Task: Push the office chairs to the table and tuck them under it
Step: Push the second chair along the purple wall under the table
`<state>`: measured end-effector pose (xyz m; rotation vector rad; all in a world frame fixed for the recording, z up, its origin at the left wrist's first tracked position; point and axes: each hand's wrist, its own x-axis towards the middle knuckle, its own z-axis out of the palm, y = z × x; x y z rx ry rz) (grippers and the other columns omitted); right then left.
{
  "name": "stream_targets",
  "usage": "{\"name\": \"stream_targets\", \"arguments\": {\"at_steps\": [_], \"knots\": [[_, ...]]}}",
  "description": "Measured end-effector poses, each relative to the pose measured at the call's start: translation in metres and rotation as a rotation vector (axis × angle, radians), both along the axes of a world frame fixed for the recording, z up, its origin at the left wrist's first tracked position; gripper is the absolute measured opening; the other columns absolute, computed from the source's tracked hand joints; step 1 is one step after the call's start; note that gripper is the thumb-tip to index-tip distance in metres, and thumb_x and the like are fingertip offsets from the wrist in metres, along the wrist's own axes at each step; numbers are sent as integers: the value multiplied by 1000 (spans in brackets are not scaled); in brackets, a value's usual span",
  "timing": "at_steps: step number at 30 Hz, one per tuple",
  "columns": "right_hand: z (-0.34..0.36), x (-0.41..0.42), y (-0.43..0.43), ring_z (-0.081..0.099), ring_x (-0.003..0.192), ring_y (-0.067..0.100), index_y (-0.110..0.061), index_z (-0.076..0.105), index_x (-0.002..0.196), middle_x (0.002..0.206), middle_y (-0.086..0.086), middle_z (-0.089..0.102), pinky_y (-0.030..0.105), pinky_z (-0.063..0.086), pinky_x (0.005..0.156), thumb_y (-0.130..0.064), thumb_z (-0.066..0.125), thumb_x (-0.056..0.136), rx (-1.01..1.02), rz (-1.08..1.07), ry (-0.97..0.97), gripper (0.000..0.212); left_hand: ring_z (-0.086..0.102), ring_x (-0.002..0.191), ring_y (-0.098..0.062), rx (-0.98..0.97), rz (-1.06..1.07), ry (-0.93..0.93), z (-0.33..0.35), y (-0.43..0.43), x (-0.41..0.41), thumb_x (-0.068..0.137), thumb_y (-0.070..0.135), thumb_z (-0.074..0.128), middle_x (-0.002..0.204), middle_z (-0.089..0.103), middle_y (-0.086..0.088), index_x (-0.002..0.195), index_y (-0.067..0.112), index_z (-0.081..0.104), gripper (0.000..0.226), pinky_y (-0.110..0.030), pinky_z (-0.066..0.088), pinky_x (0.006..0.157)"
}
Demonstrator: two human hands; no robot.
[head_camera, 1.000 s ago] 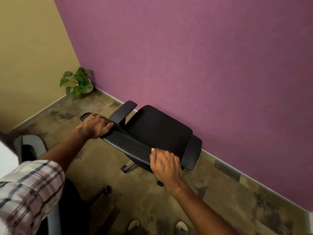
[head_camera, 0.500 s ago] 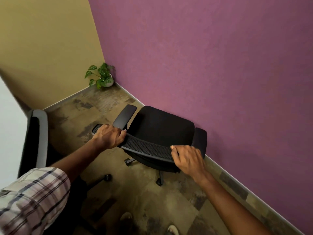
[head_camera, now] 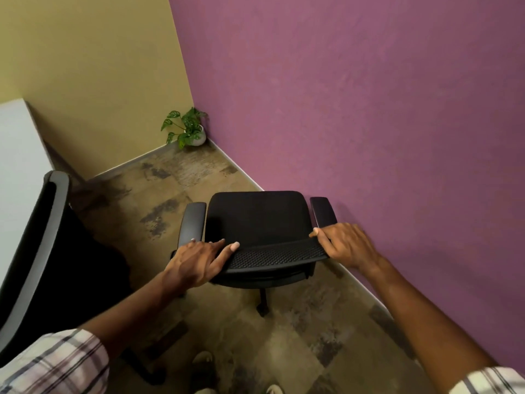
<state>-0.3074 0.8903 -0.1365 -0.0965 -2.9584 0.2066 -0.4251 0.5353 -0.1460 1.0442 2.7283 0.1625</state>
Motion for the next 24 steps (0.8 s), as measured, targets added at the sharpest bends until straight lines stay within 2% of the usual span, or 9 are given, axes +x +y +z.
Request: {"name": "stream_targets", "arguments": {"at_steps": [1,2,4,7,11,16,20,22,24], "knots": [[-1,-2,7,66,65,15,-34,79,98,77,-8,75,33,45,55,-53,21,103,7,10,6,61,64,125,-15,15,18,-76,-2,1,3,100,75,2,135,70,1,148,26,55,87,-41,44,111],[-1,-2,10,63,62,14,-32,79,94,74,-8,74,34,45,53,-55,17,104,16,17,9,67,51,141,-15,17,22,-115,-2,1,5,100,77,6,151,58,1,156,24,46,87,-46,30,124],[-2,-12,20,60,59,16,-27,76,86,69,-6,70,36,46,54,-62,7,102,26,43,2,79,36,152,-14,11,57,-125,-3,5,4,96,84,4,162,44,2,162,23,35,94,-47,12,130],[-2,-31,31,58,59,16,-25,73,82,68,-5,68,39,47,55,-65,5,101,18,68,-15,81,34,153,-14,16,147,-124,3,15,-6,89,91,1,164,42,-2,164,20,30,107,-45,6,130],[0,-51,43,57,58,14,-25,74,83,67,-4,68,28,41,51,-62,6,102,3,106,-2,79,40,150,-17,21,218,-135,12,27,-19,85,96,3,160,47,-6,162,16,34,115,-46,11,129],[-2,-96,45,60,61,12,-23,76,89,73,-5,70,32,49,55,-56,11,102,-45,167,-33,74,54,138,-21,19,274,-94,12,27,-49,86,96,5,148,61,-2,143,18,59,110,-50,25,123],[-2,-123,51,63,67,11,-24,77,92,79,-5,73,19,37,52,-67,-1,98,-89,214,-10,89,66,115,-25,8,296,-33,9,32,-64,85,96,4,124,72,-3,123,15,67,110,-47,40,109],[1,-160,59,66,74,16,-27,76,99,85,-4,74,23,34,56,-69,-5,95,-88,255,-24,92,68,107,-28,32,342,13,7,39,-90,85,96,5,119,74,-4,120,15,68,109,-45,48,96],[7,-190,64,67,82,21,-28,75,106,91,-3,73,29,38,62,-69,-7,94,-54,268,-49,93,69,104,-30,46,366,47,9,46,-111,85,96,5,116,75,-4,118,16,69,107,-45,49,88]]}}
